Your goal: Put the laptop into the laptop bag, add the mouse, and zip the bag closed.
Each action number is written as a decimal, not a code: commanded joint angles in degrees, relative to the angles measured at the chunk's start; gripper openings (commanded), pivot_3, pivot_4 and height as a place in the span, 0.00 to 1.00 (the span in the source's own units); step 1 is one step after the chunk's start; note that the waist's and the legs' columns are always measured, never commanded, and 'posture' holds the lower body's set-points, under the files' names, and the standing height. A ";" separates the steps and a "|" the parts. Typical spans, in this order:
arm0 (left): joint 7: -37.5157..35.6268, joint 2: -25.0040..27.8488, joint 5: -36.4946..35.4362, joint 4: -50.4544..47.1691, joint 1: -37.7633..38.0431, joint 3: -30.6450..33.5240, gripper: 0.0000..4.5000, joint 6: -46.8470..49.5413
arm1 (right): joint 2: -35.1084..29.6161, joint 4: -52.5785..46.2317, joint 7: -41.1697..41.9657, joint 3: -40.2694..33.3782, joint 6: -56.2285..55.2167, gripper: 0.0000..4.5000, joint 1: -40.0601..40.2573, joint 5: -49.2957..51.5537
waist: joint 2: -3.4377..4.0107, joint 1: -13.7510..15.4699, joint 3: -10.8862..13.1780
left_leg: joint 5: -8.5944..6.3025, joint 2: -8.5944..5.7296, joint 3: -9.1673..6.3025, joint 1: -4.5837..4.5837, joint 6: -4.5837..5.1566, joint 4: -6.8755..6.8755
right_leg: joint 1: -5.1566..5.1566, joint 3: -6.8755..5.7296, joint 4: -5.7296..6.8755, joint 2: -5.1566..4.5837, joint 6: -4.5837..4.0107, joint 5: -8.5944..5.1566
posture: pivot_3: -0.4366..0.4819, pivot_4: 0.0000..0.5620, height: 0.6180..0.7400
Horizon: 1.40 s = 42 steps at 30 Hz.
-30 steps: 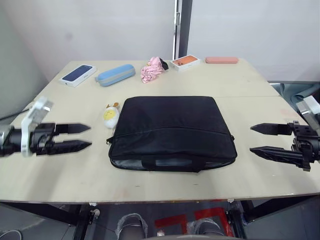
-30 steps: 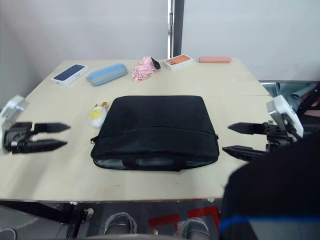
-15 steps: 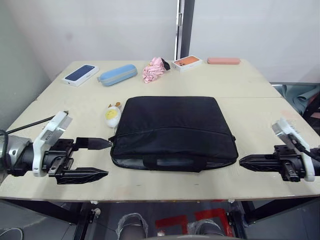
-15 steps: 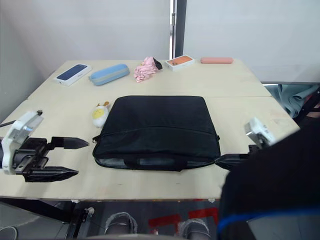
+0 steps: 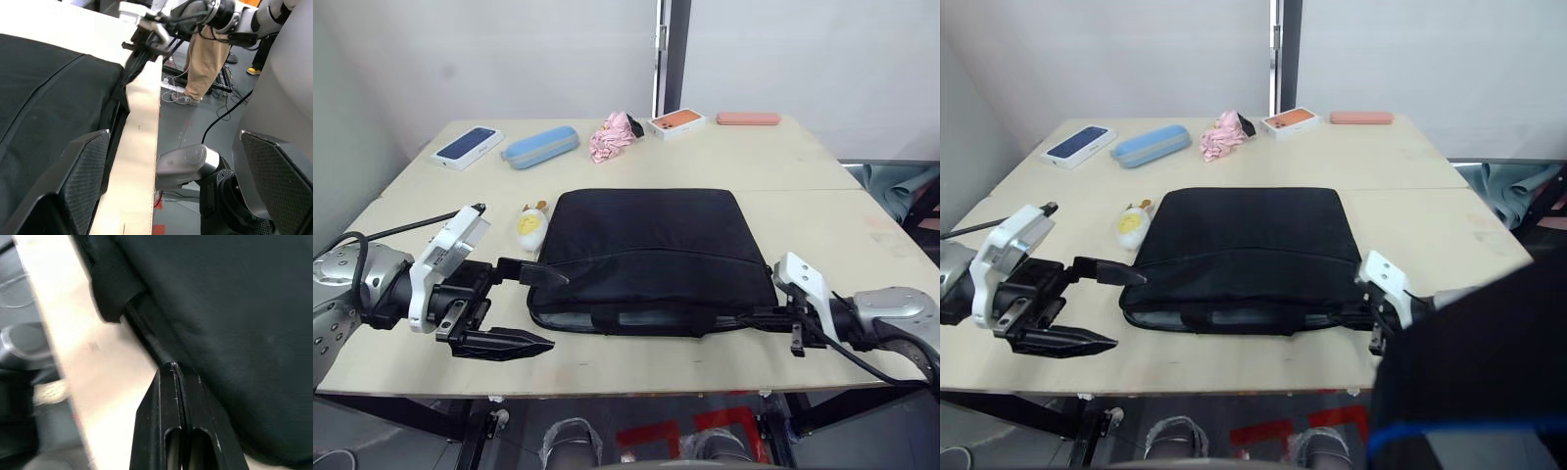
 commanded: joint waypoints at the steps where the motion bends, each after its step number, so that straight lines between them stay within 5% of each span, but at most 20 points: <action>1: -1.20 0.81 -1.73 -1.25 0.91 2.84 1.00 -1.04 | 1.61 -0.43 -1.63 1.89 -1.11 0.00 -1.74 -1.77 | 0.00 -0.05 0.00 | 0.00 0.00 0.00 0.00 0.00 0.00 | 0.00 0.00 0.00 0.00 0.00 0.00 | 0.48 0.27 1.00; 14: -1.65 0.86 -1.65 -0.93 2.24 4.23 1.00 -2.88 | 9.38 -1.10 -3.74 9.27 -0.79 0.00 -6.29 -3.68 | 0.01 -0.17 -0.01 | 0.00 0.00 -0.01 0.05 -0.01 0.18 | 0.00 0.07 0.24 0.00 -0.01 0.01 | 0.48 0.27 1.00; 23: -3.73 1.29 0.49 1.08 4.86 5.46 1.00 -5.66 | 8.63 -4.07 0.18 8.02 2.64 0.00 -6.72 2.45 | 0.02 -0.12 -0.01 | 0.00 0.01 -0.02 0.05 -0.01 0.19 | 0.01 0.07 0.25 0.00 -0.01 0.01 | 0.48 0.27 1.00; 30: -1.55 -0.37 5.48 7.96 -6.87 -7.24 1.00 -7.22 | 10.14 -3.42 -0.30 6.82 2.73 0.00 -9.90 5.44 | 0.03 0.09 -0.04 | 0.00 0.00 -0.04 0.12 -0.01 0.41 | 0.02 0.14 0.57 -0.01 -0.02 0.01 | 0.48 0.27 1.00; 42: -1.65 -1.58 6.78 11.31 -11.68 -11.08 1.00 -7.11 | 12.08 -0.90 -0.68 9.66 3.83 0.00 -16.43 5.06 | 0.04 -0.08 -0.04 | 0.01 0.00 -0.04 0.11 -0.02 0.47 | -0.02 0.17 0.68 0.00 -0.02 0.02 | 0.48 0.27 1.00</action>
